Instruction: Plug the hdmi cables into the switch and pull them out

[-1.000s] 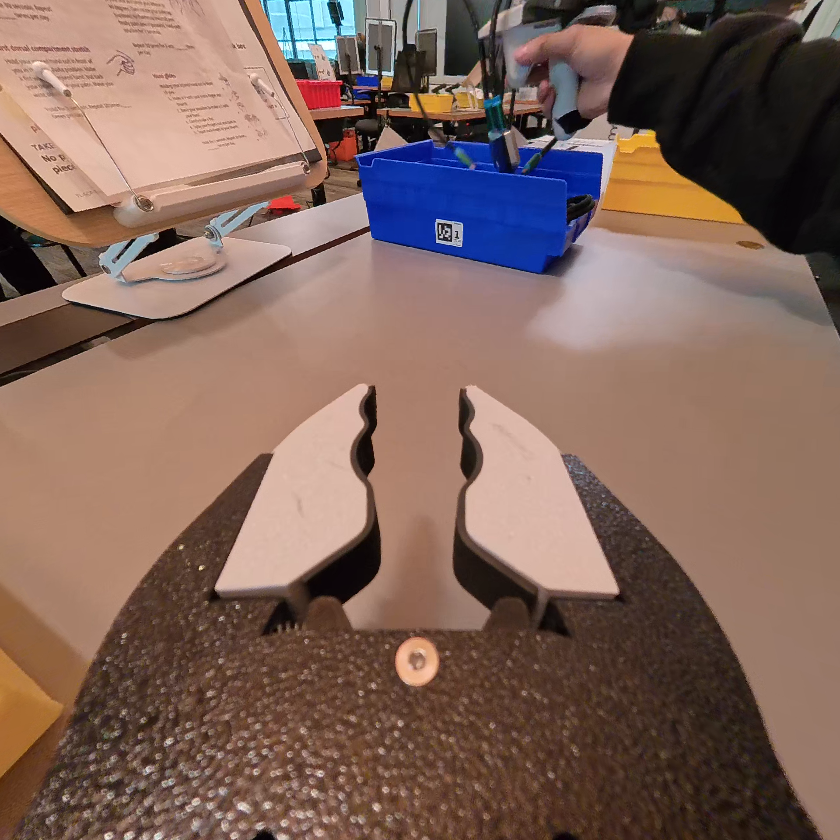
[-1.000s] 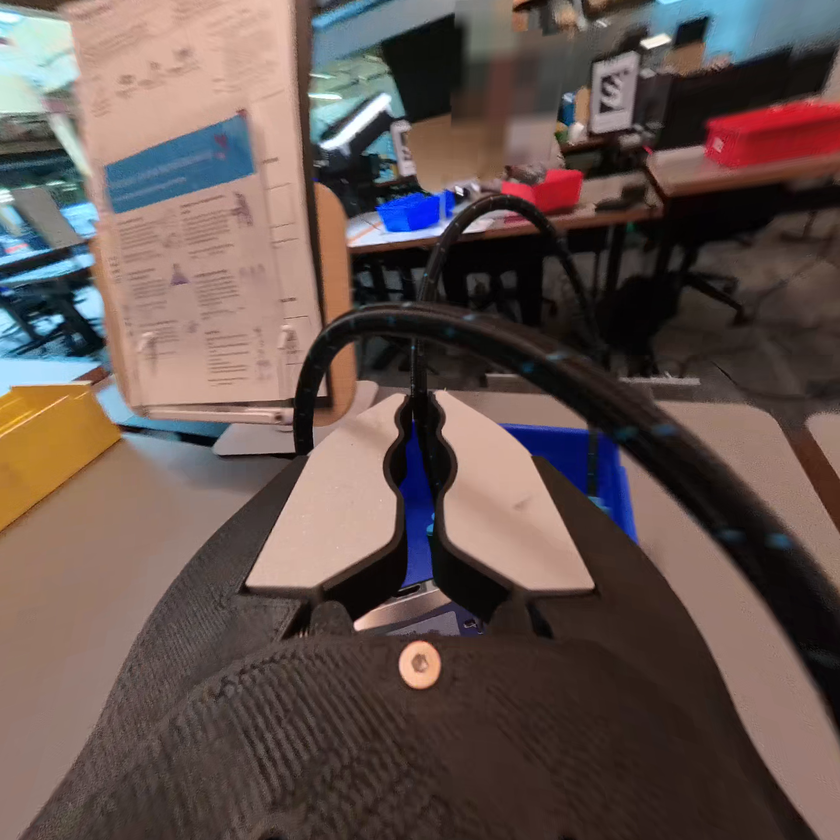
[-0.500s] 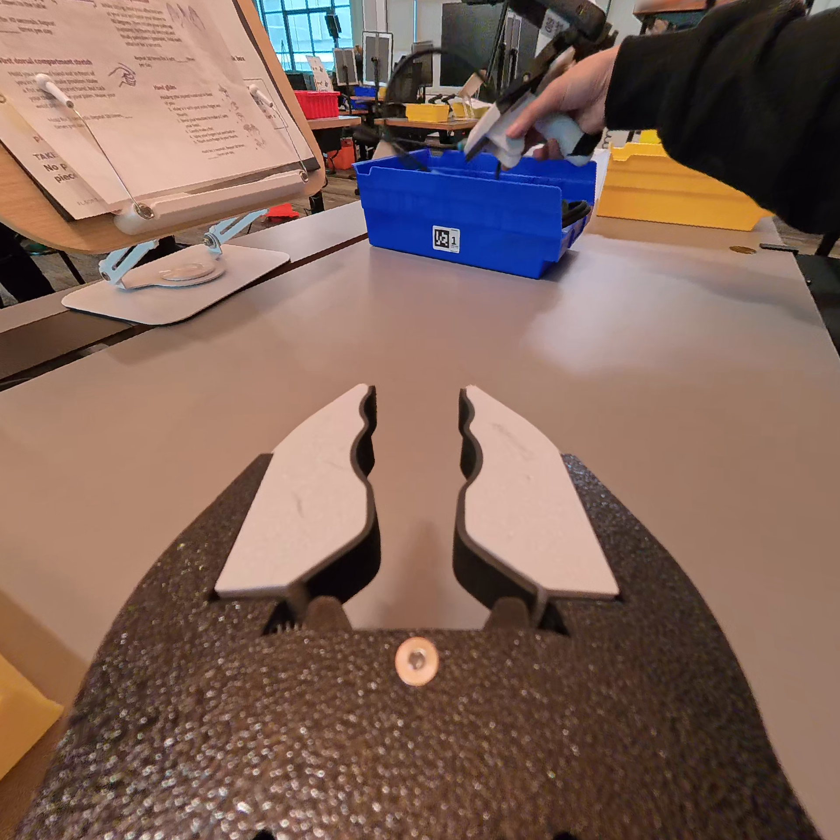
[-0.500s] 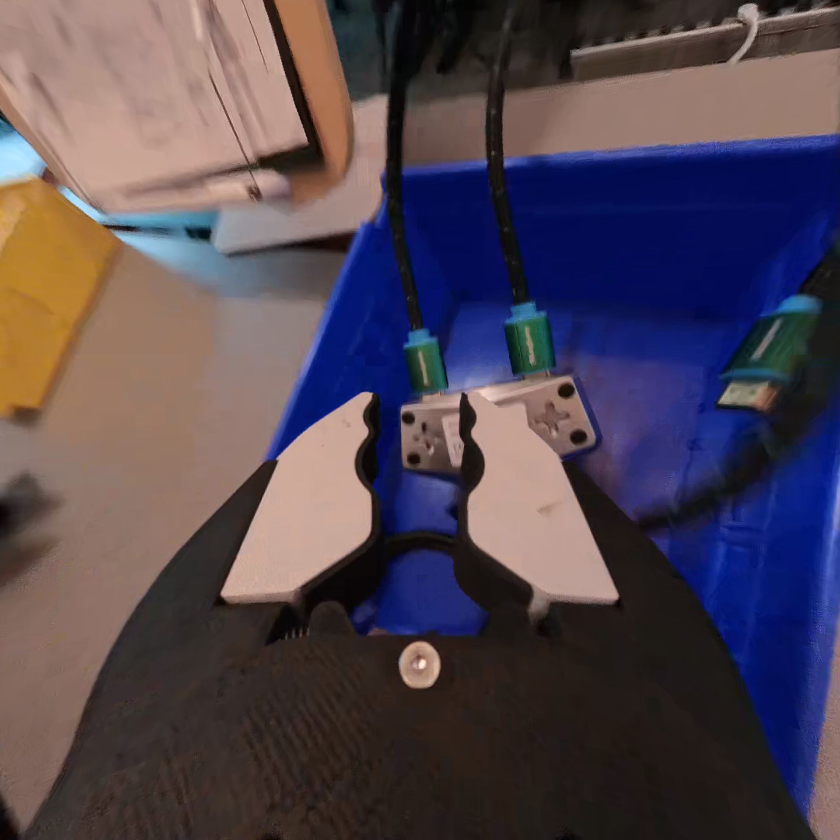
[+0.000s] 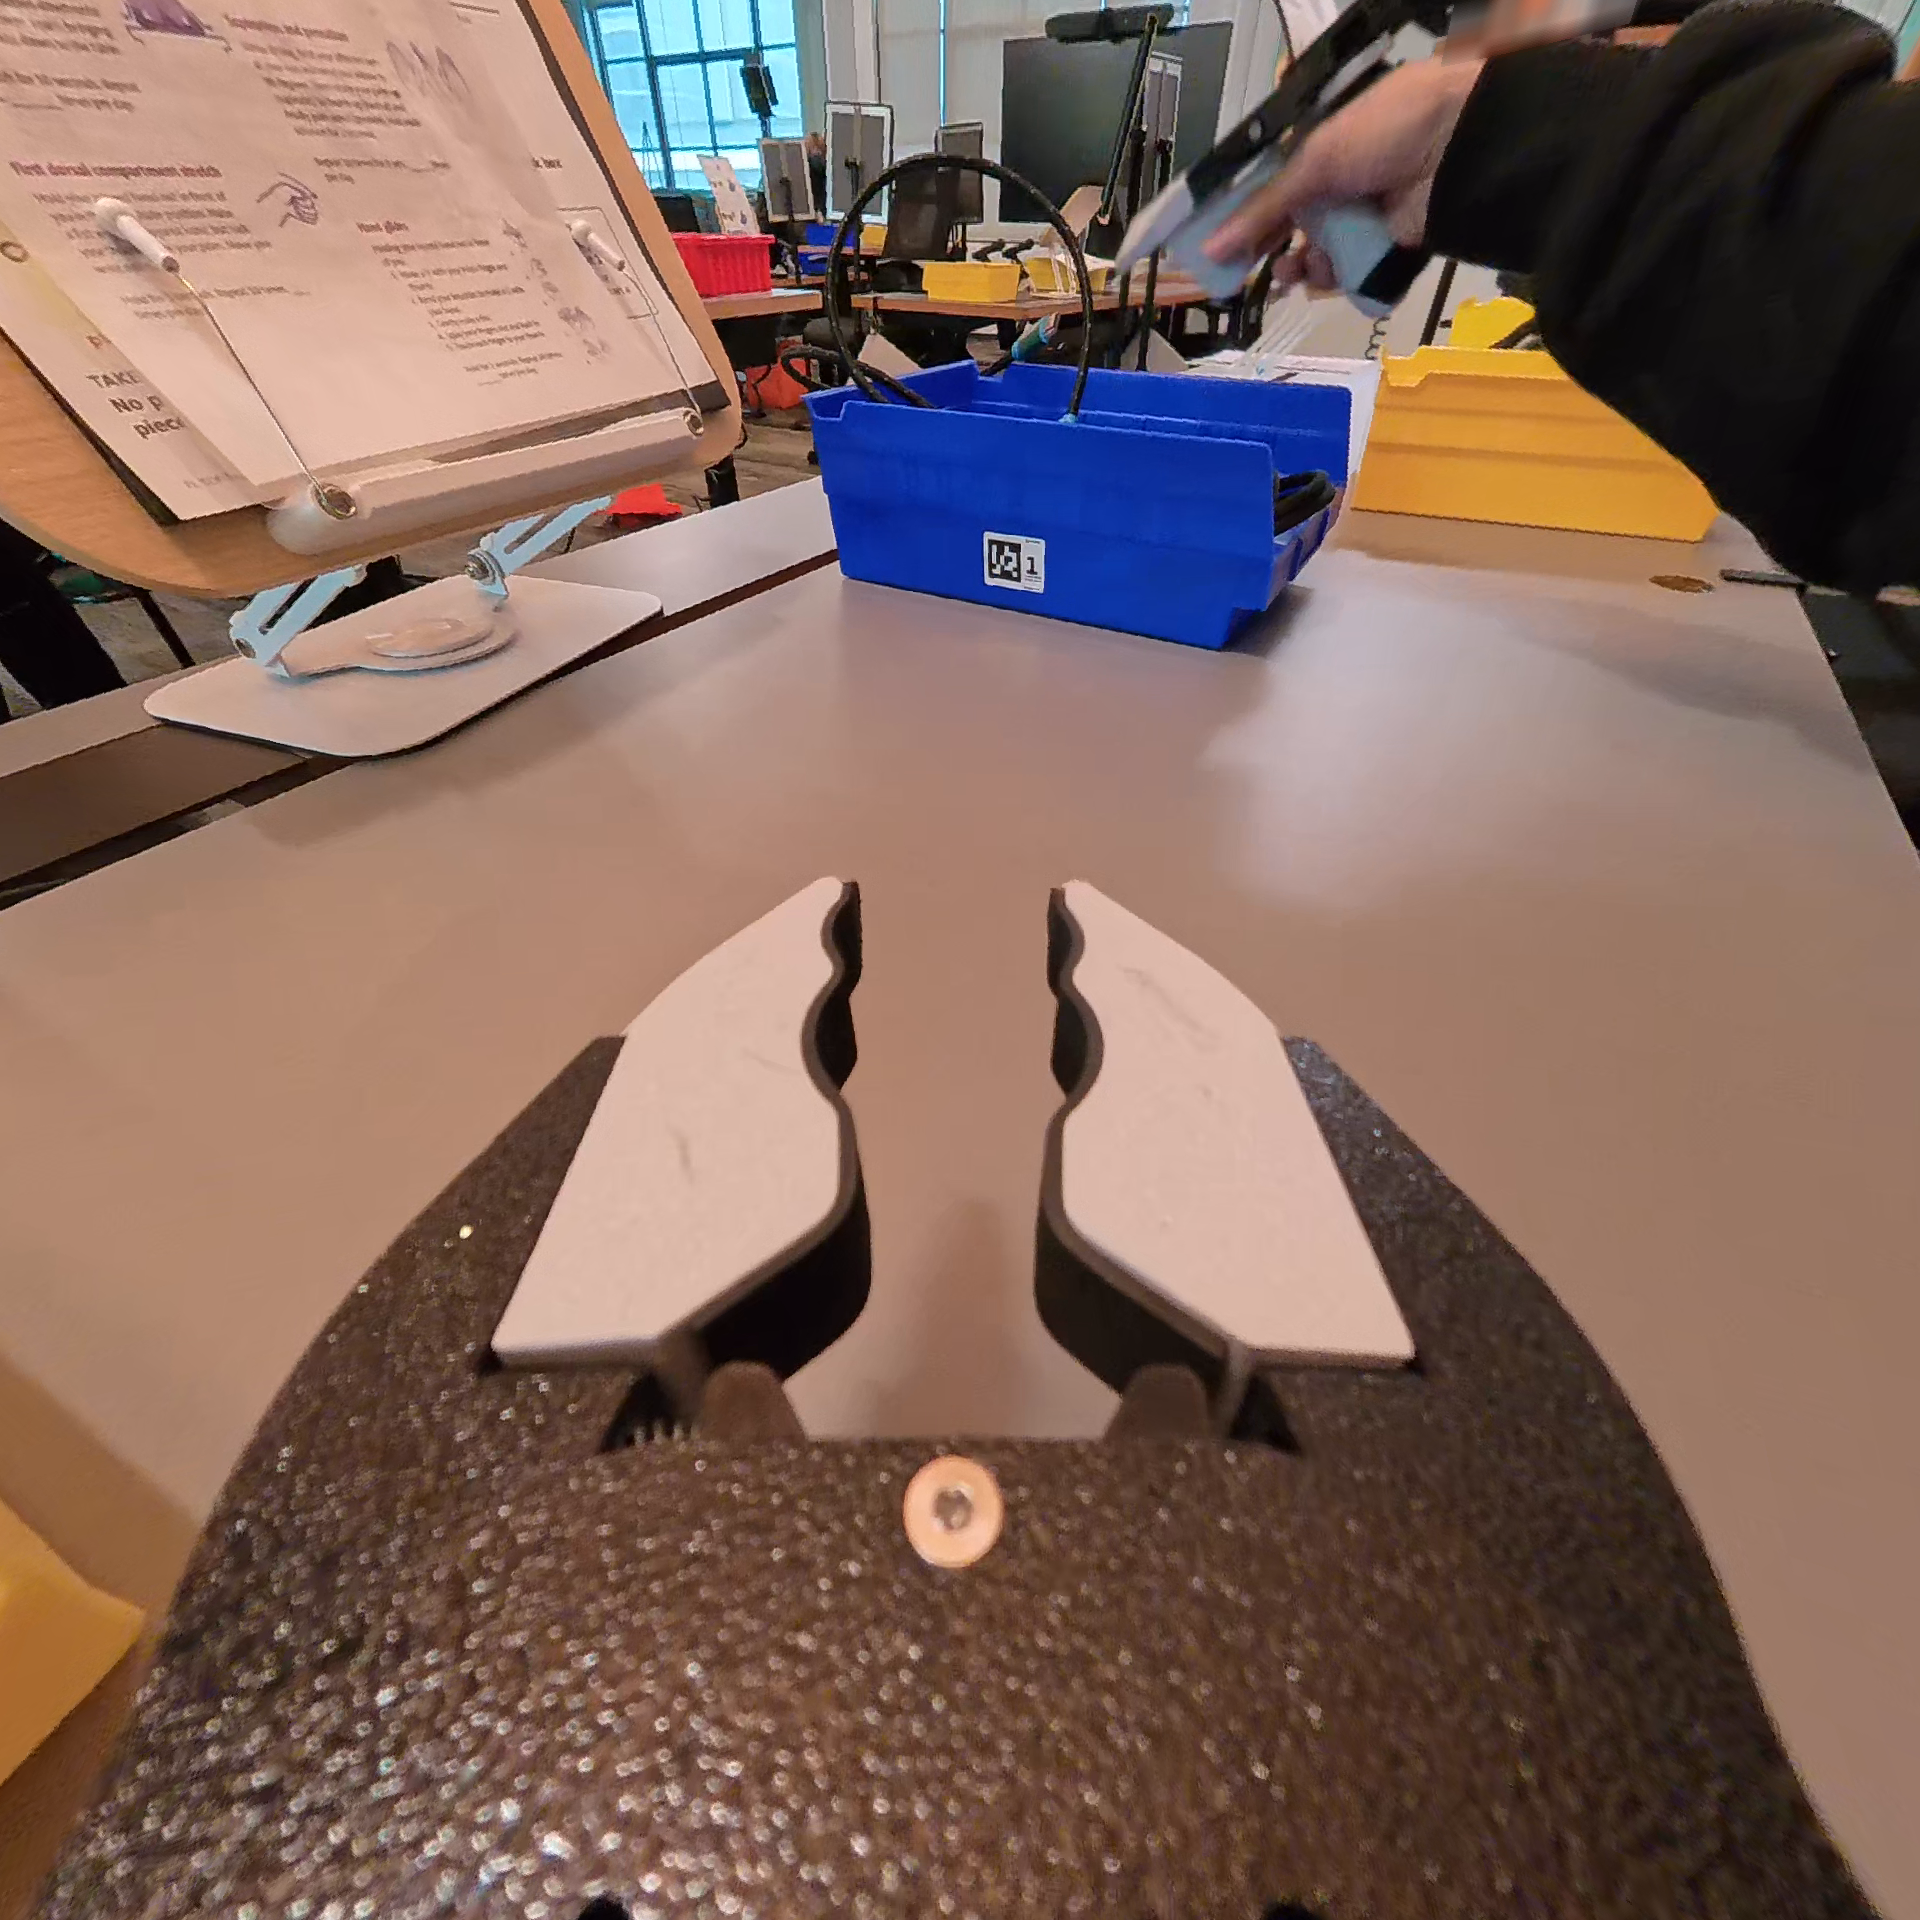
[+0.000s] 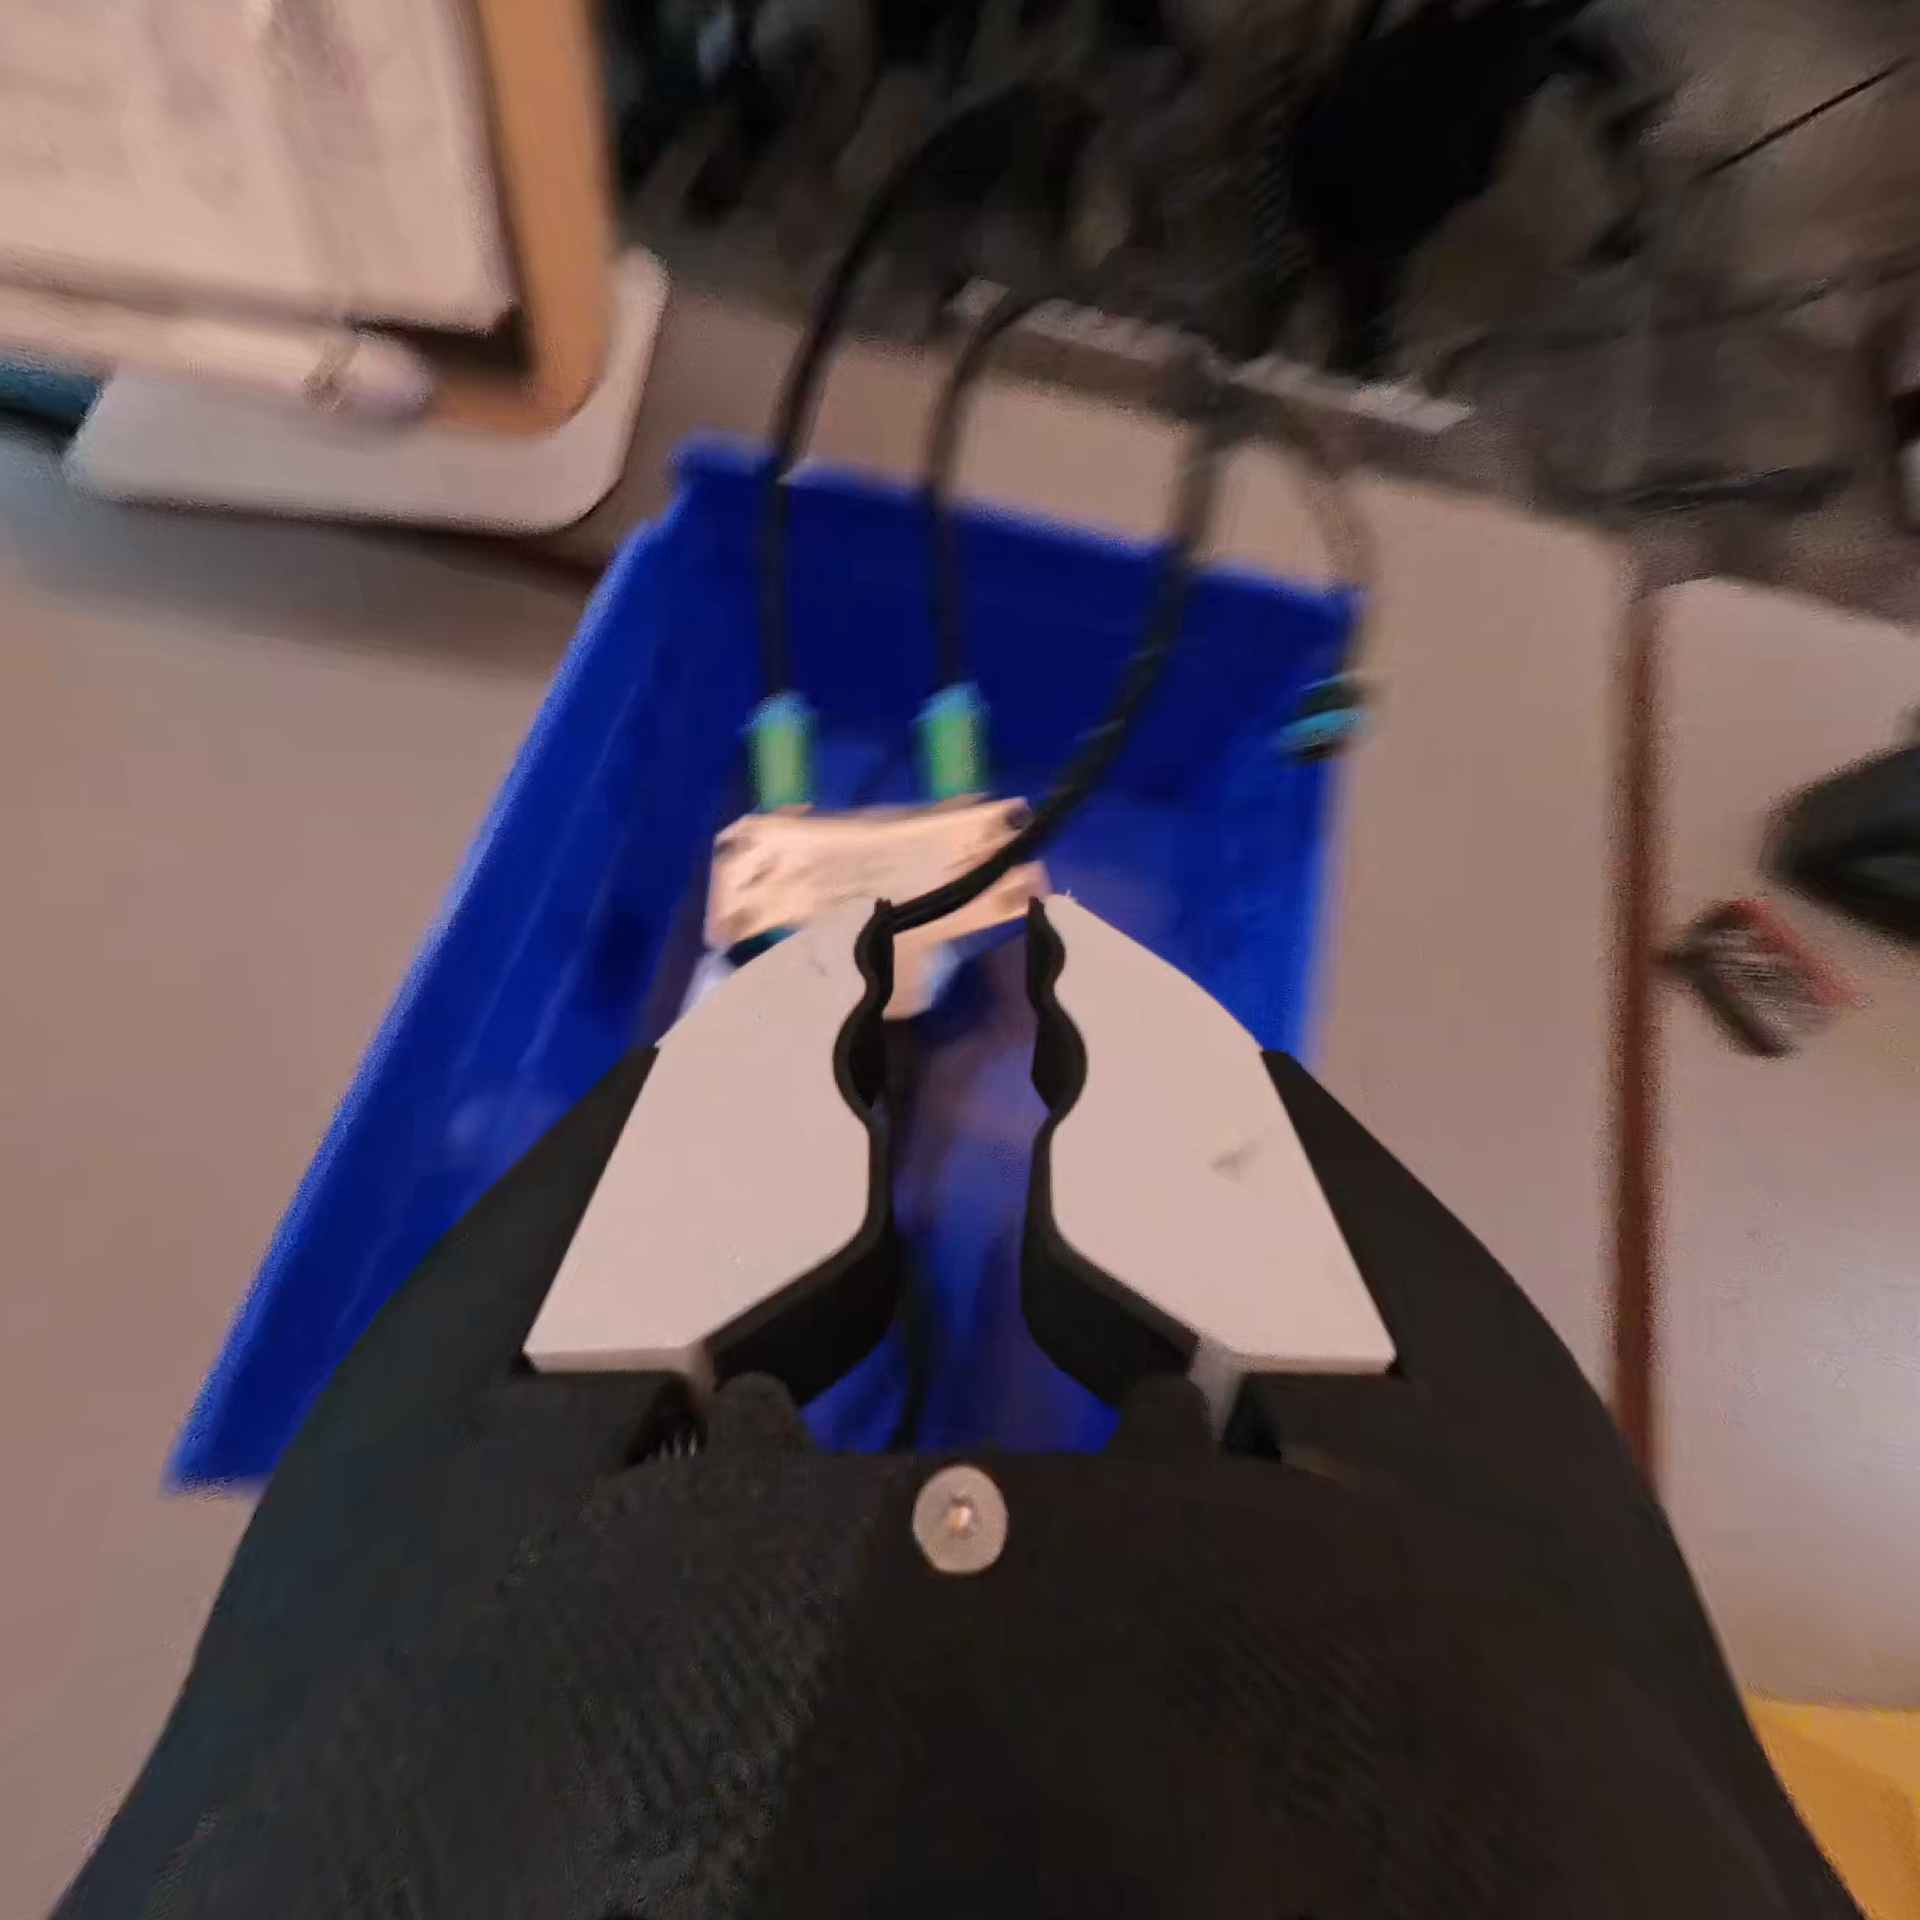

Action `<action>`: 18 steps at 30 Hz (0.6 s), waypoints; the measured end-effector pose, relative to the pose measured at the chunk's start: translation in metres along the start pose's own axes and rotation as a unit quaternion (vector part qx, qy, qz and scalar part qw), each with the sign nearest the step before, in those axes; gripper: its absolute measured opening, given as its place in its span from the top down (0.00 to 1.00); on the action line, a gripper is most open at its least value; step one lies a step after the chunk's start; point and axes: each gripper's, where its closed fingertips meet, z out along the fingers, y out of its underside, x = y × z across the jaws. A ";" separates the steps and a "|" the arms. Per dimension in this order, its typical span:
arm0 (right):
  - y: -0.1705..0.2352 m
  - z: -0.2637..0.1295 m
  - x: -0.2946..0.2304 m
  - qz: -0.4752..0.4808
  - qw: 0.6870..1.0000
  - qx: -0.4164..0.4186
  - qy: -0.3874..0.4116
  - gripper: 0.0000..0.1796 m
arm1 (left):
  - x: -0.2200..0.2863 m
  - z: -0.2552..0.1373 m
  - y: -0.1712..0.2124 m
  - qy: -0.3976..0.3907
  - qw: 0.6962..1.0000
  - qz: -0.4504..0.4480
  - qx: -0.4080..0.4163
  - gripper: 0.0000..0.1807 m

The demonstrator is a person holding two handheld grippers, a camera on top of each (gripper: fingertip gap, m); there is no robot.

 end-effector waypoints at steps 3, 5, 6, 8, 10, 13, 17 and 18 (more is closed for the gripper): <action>-0.028 -0.013 0.066 -0.013 0.987 0.091 0.132 0.81 | 0.001 0.000 0.001 0.002 1.000 0.000 -0.003 0.81; -0.033 -0.001 0.072 -0.076 0.982 0.109 0.136 0.74 | 0.001 0.001 0.001 0.003 1.000 0.001 -0.005 0.81; -0.029 0.008 0.071 -0.124 0.978 0.097 0.137 0.72 | 0.001 0.001 0.001 0.003 1.000 0.002 -0.007 0.81; -0.024 0.028 0.069 -0.189 0.969 0.076 0.141 0.68 | 0.001 0.002 0.002 0.003 1.000 0.003 -0.009 0.81; -0.019 0.046 0.075 -0.210 0.964 0.045 0.154 0.67 | 0.001 0.002 0.003 0.001 1.000 0.005 -0.011 0.81; -0.018 0.068 0.084 -0.177 0.974 0.016 0.142 0.67 | 0.002 0.003 0.003 -0.001 1.000 0.010 -0.014 0.81; -0.007 0.088 0.089 -0.150 0.984 -0.026 0.091 0.76 | 0.002 0.004 0.005 -0.001 1.000 0.012 -0.021 0.81; 0.001 0.092 0.091 -0.147 0.984 -0.051 0.082 0.79 | 0.003 0.004 0.005 0.001 1.000 0.013 -0.024 0.81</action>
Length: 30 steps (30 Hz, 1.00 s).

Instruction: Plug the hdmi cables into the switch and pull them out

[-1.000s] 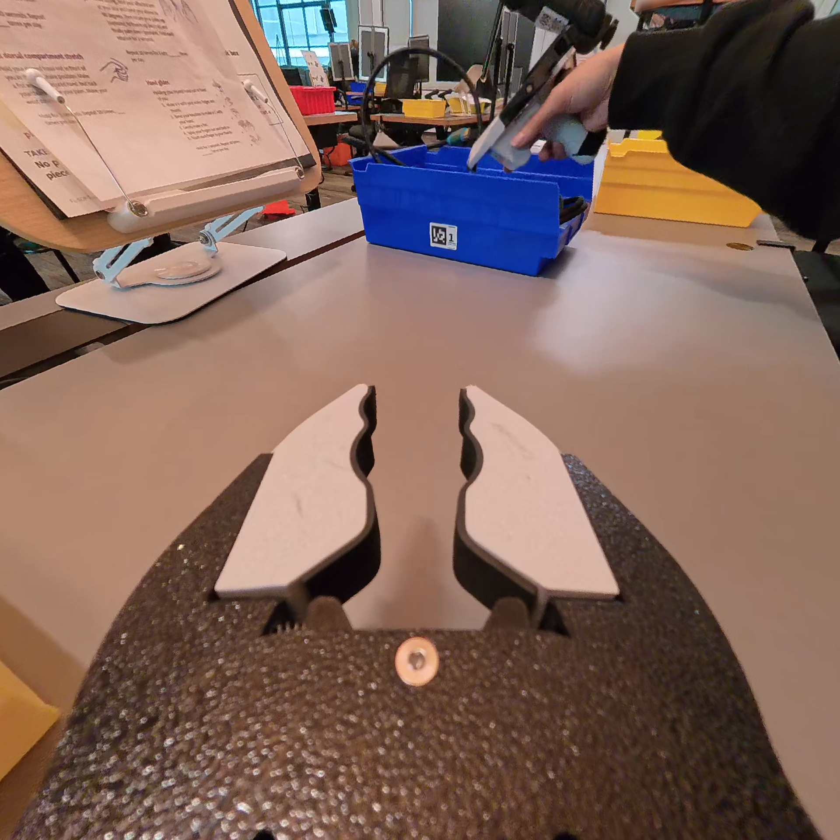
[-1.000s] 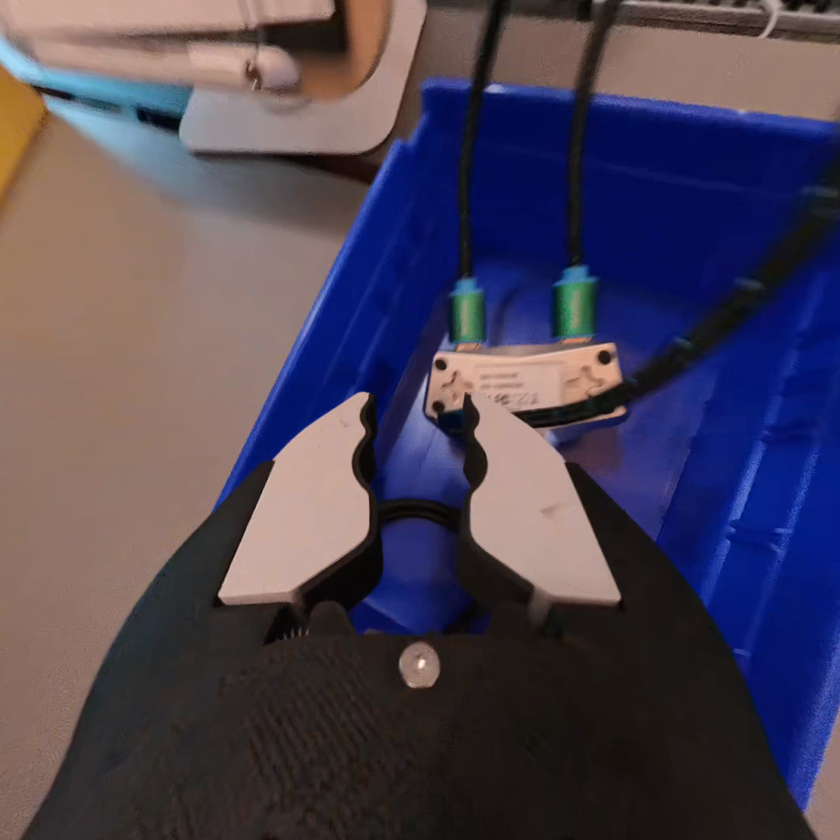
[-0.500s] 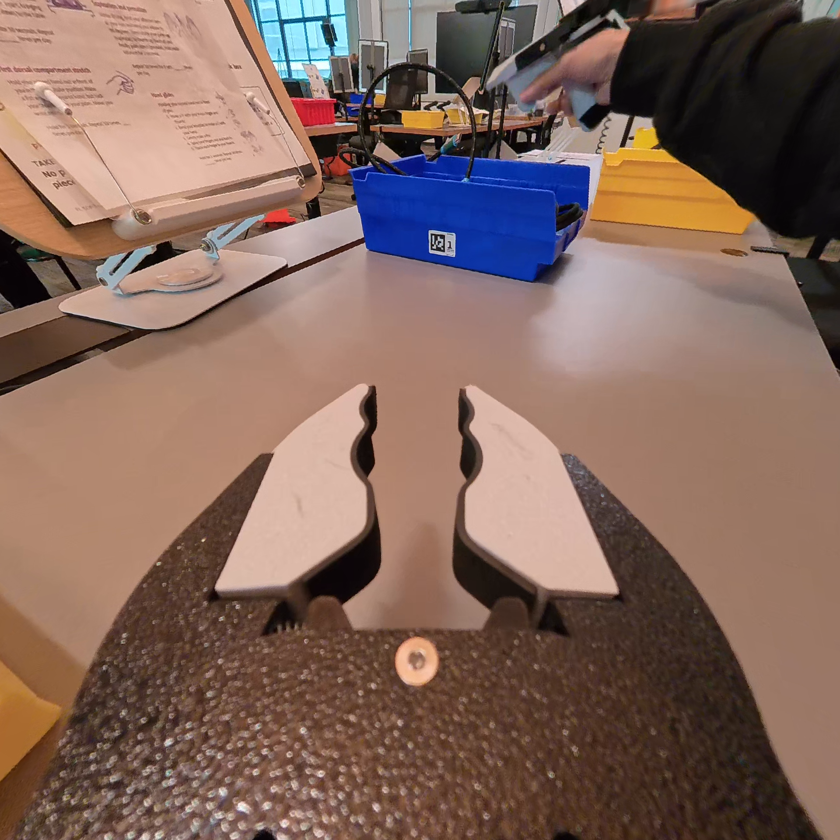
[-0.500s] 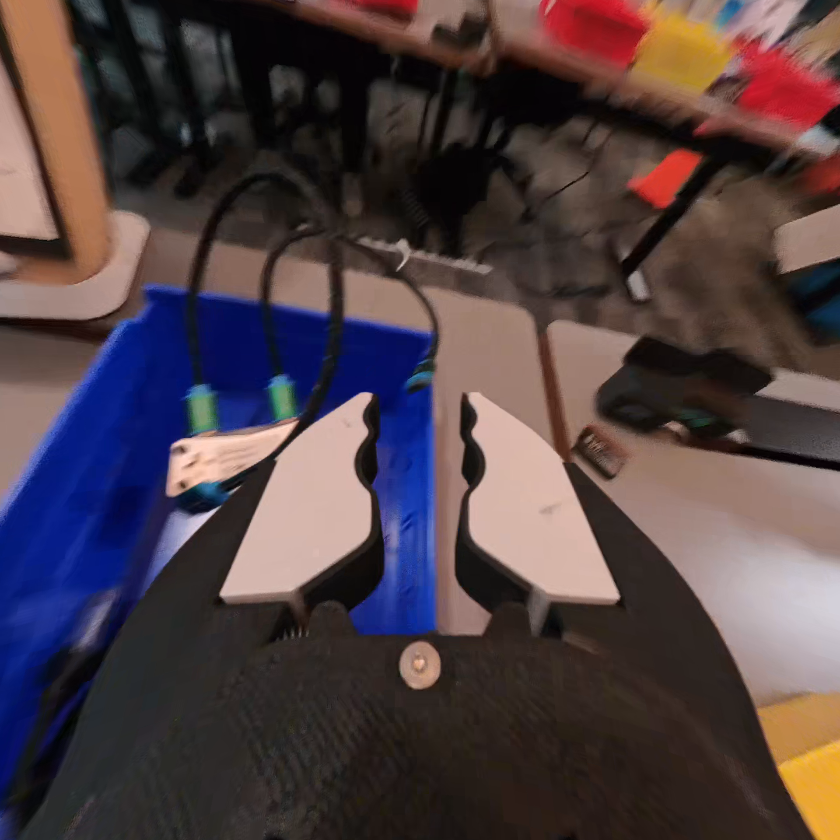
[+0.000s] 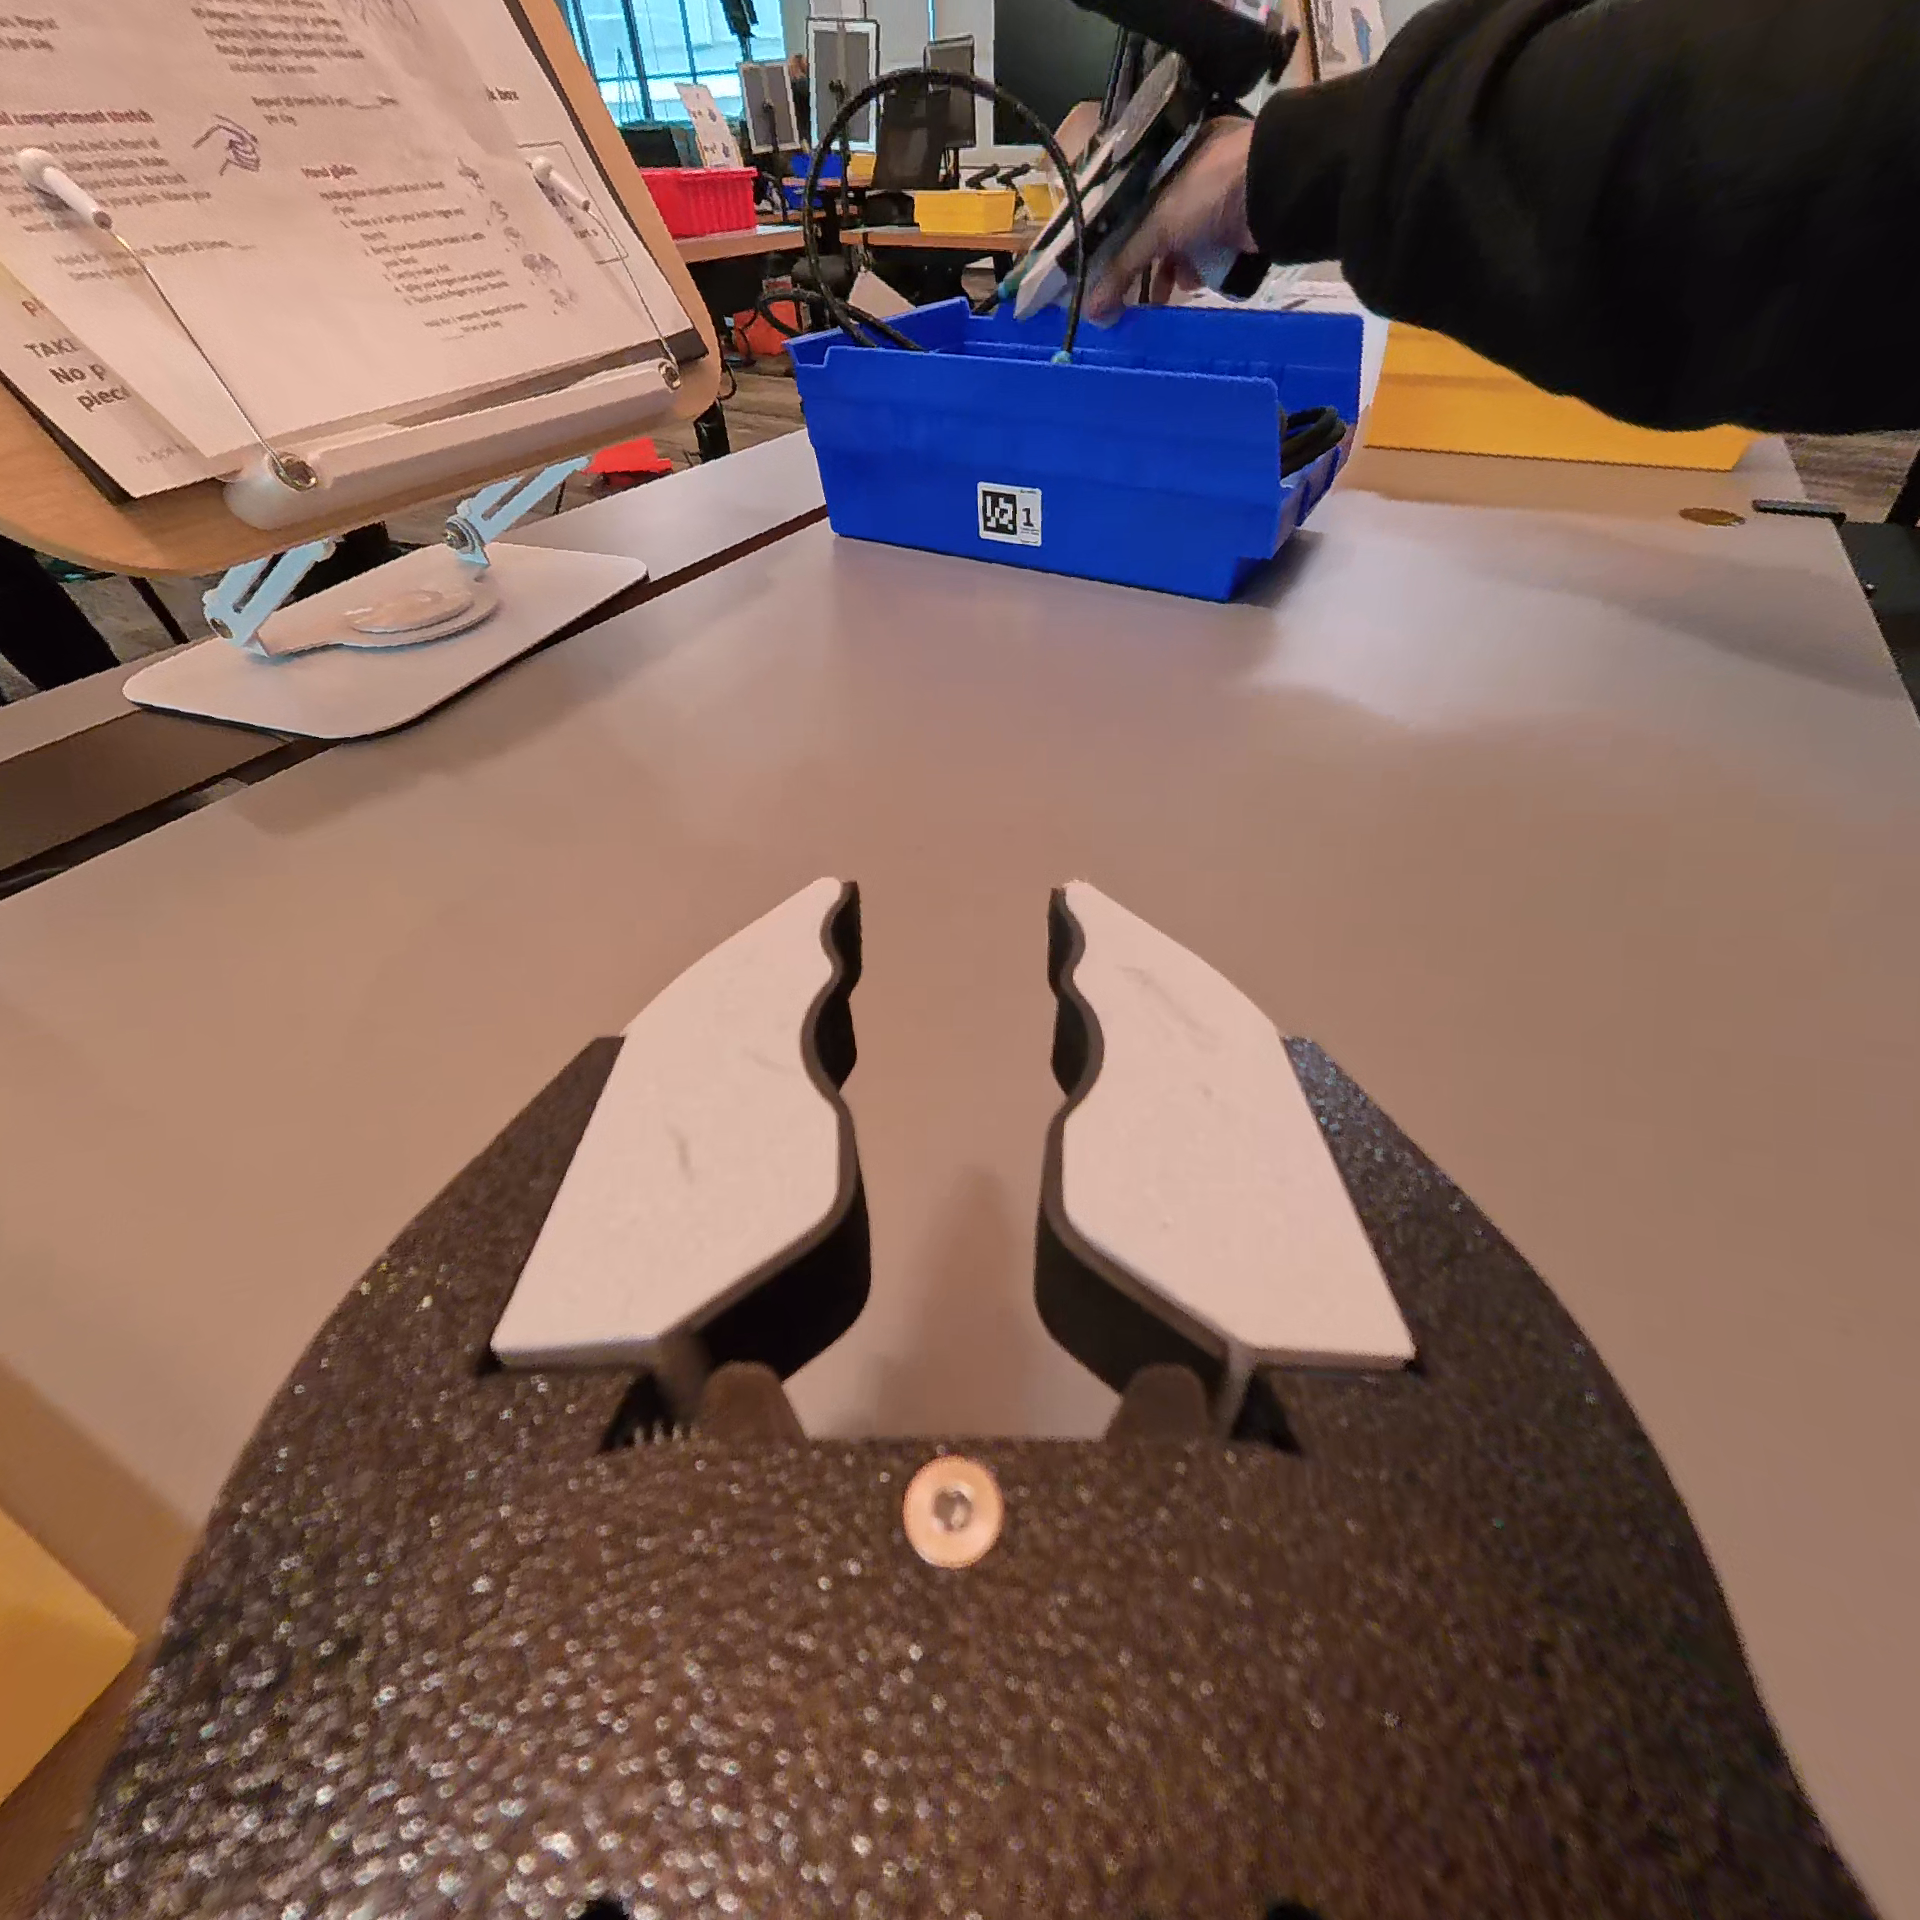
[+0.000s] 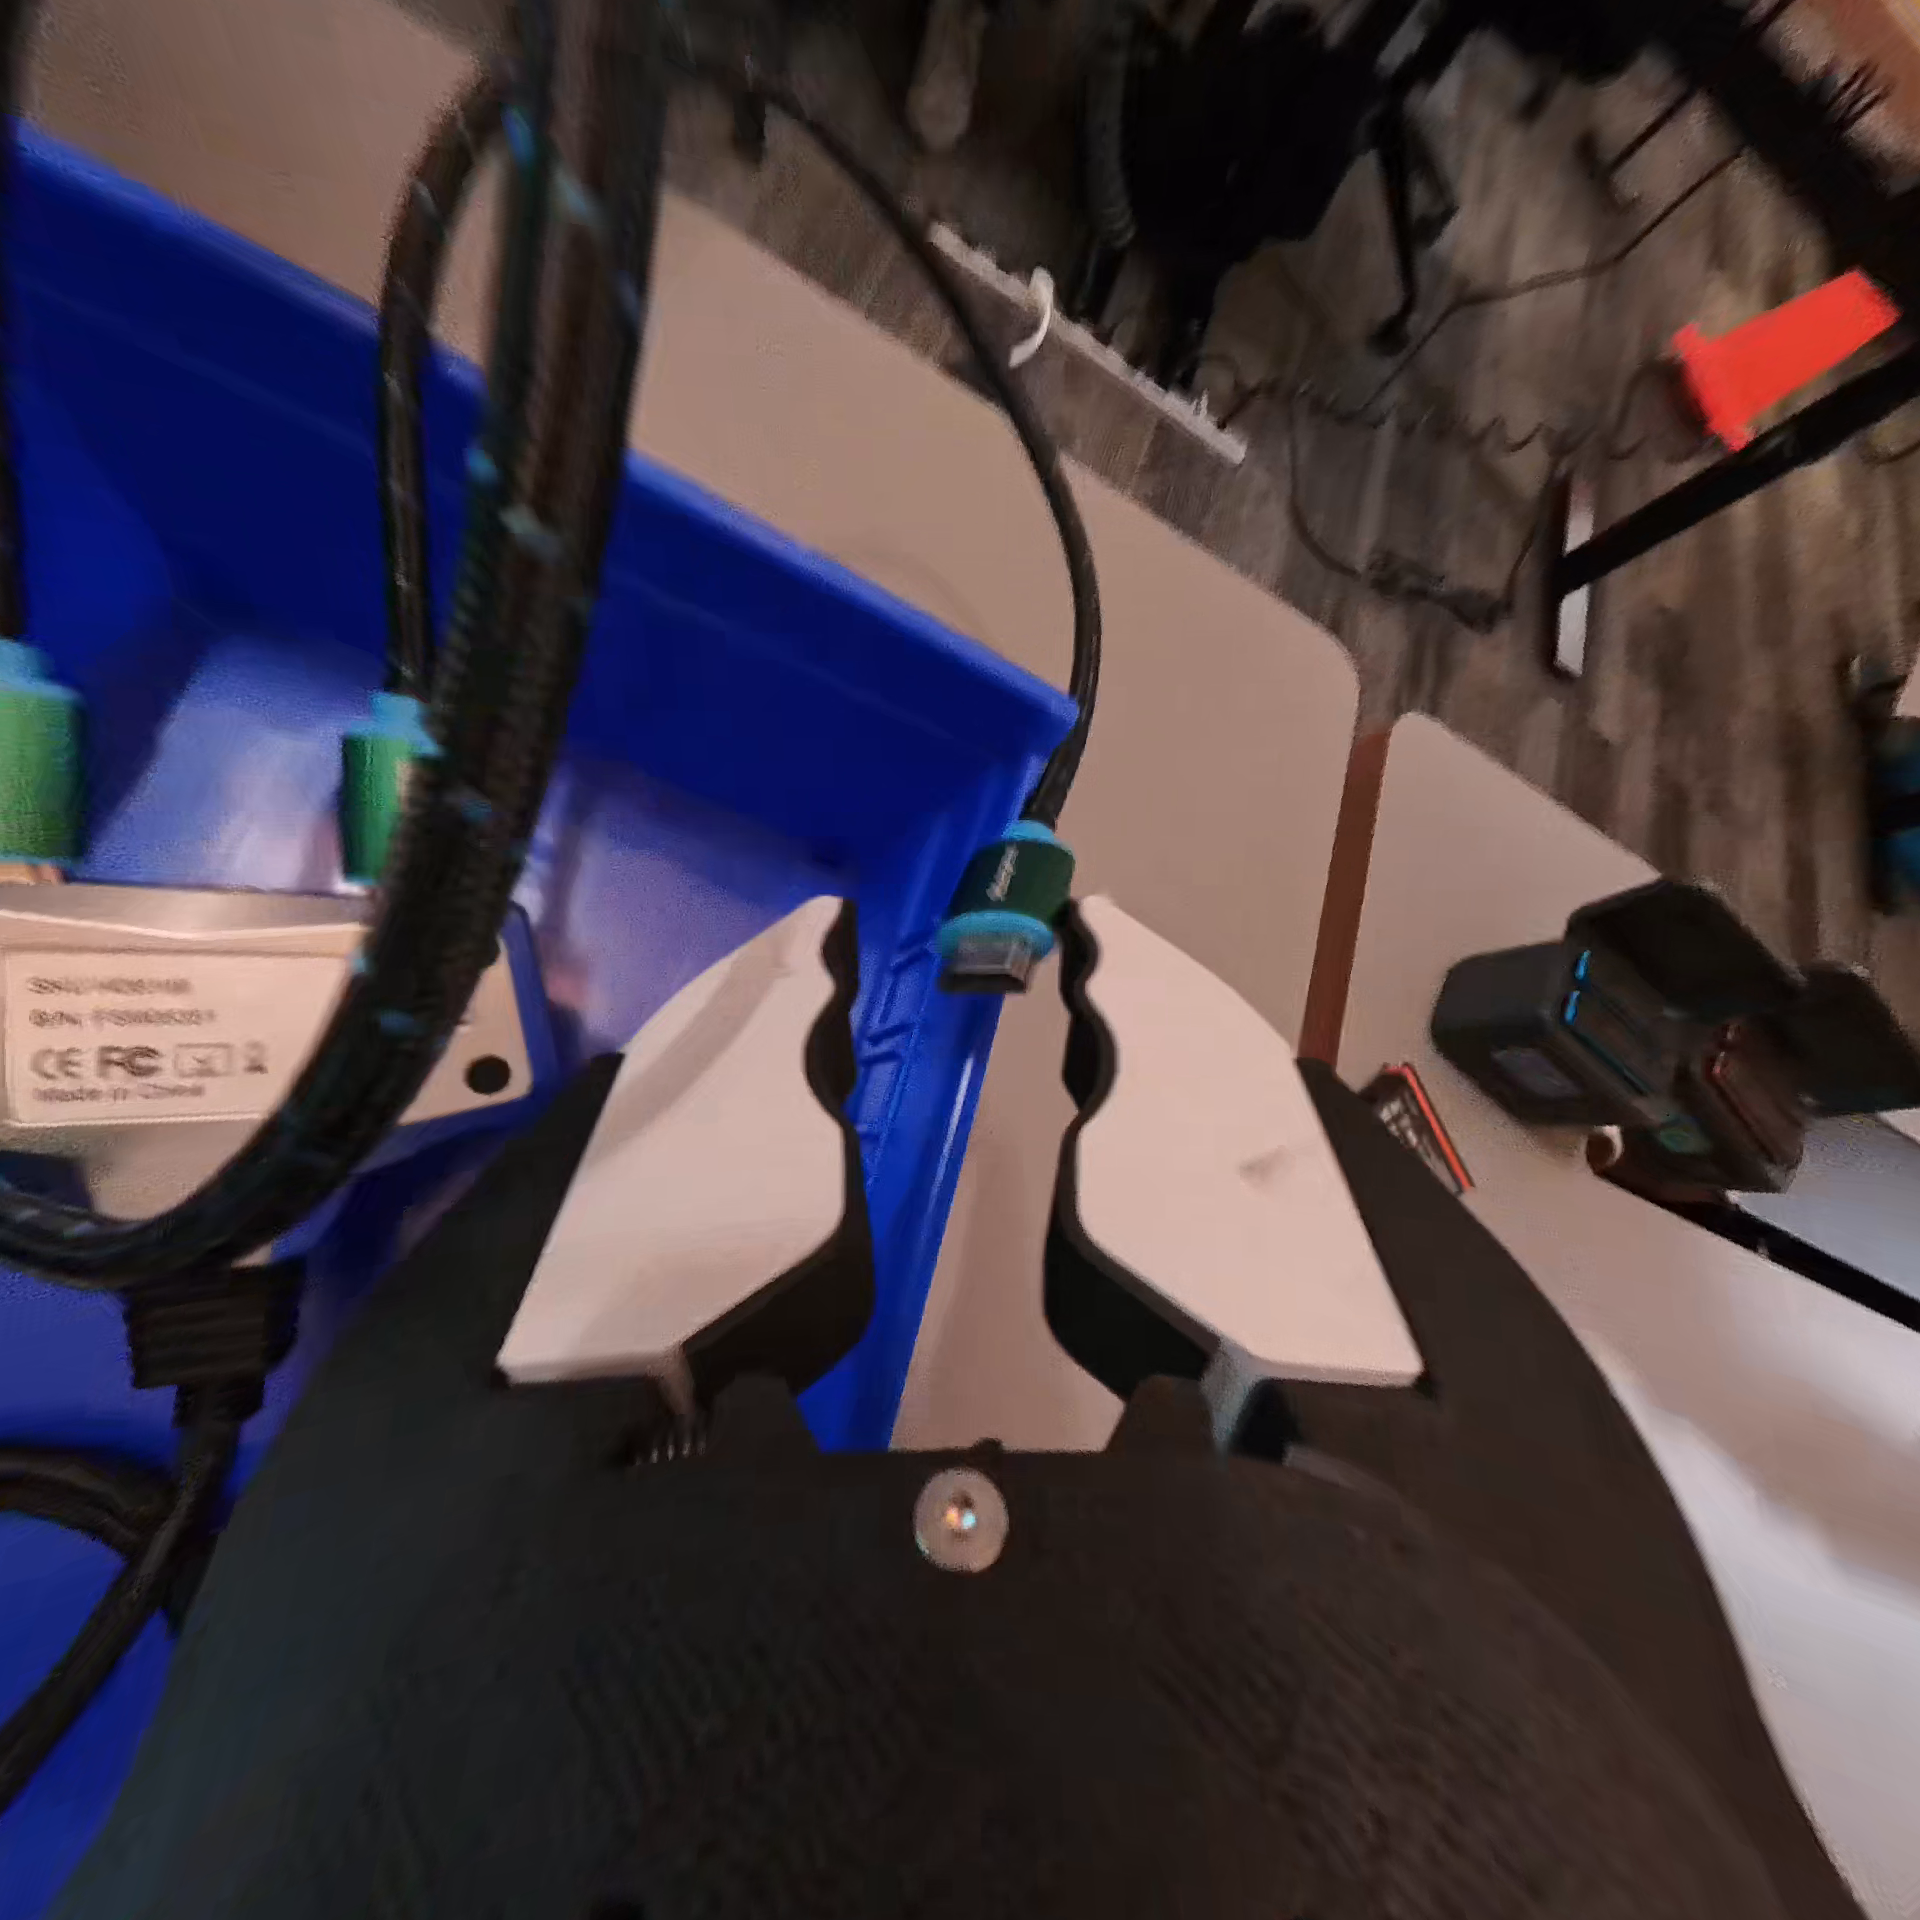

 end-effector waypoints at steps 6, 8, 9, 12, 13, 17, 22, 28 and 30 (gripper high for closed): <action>0.003 -0.005 -0.003 -0.070 0.997 0.029 0.021 0.88 | 0.002 0.002 0.002 0.010 1.000 0.000 -0.010 0.81; -0.006 -0.016 -0.003 -0.088 0.992 0.072 0.047 0.88 | 0.002 0.002 0.002 0.012 1.000 -0.002 -0.009 0.81; -0.013 -0.026 -0.002 -0.091 0.989 0.098 0.063 0.89 | 0.002 0.001 0.002 0.013 1.000 -0.004 -0.007 0.81; -0.030 -0.069 -0.010 -0.111 0.973 0.176 0.096 0.91 | 0.001 -0.001 -0.001 0.012 1.000 -0.009 0.003 0.81; -0.028 -0.080 -0.019 -0.122 0.972 0.181 0.086 0.91 | 0.000 -0.002 -0.001 0.011 1.000 -0.010 0.006 0.81; 0.002 -0.097 -0.062 -0.158 0.975 0.152 0.042 0.90 | 0.002 -0.001 -0.001 0.014 1.000 -0.007 0.004 0.81; 0.059 -0.082 -0.117 -0.179 0.983 0.038 -0.031 1.00 | 0.004 0.001 0.001 0.017 1.000 0.001 -0.005 0.81; 0.029 -0.099 -0.069 -0.084 0.992 0.086 0.043 0.88 | 0.003 -0.002 -0.001 0.012 1.000 0.000 0.005 0.81; 0.000 -0.108 -0.044 0.018 0.986 0.153 0.064 0.82 | 0.003 -0.001 -0.001 0.013 1.000 0.000 0.005 0.81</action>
